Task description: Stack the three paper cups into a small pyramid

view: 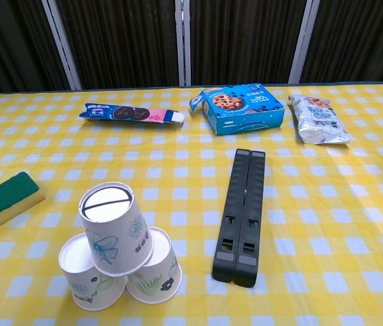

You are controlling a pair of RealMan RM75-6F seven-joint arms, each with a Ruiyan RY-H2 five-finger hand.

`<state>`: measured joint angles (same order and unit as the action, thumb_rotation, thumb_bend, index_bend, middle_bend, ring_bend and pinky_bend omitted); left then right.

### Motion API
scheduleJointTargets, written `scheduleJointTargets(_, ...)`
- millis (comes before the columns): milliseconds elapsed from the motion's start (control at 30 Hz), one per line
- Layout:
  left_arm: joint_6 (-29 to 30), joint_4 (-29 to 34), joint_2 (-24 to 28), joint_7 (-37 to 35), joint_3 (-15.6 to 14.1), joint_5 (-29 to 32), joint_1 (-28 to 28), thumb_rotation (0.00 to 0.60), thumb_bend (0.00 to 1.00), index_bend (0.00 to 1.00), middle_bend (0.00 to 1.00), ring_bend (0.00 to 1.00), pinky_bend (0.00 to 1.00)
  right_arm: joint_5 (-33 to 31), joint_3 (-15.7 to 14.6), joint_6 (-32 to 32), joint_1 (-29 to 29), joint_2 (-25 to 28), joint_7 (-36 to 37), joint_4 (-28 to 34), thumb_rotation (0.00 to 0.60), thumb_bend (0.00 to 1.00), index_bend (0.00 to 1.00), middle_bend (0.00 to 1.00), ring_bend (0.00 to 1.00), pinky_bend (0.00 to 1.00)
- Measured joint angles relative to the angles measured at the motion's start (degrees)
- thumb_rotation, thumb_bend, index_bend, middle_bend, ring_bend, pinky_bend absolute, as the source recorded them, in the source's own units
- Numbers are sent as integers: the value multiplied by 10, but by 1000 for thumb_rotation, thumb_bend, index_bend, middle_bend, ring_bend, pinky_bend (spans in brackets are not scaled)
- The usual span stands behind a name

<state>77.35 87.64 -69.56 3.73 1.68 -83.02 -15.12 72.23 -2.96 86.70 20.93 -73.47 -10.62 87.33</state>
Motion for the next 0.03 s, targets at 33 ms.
scheduleJointTargets(33, 3, -4, -3, -2, -1, -1, 3, 600, 147, 0, 0, 0, 0, 6, -1, 6, -7, -2, 7, -8, 600, 150, 22, 0, 0, 0)
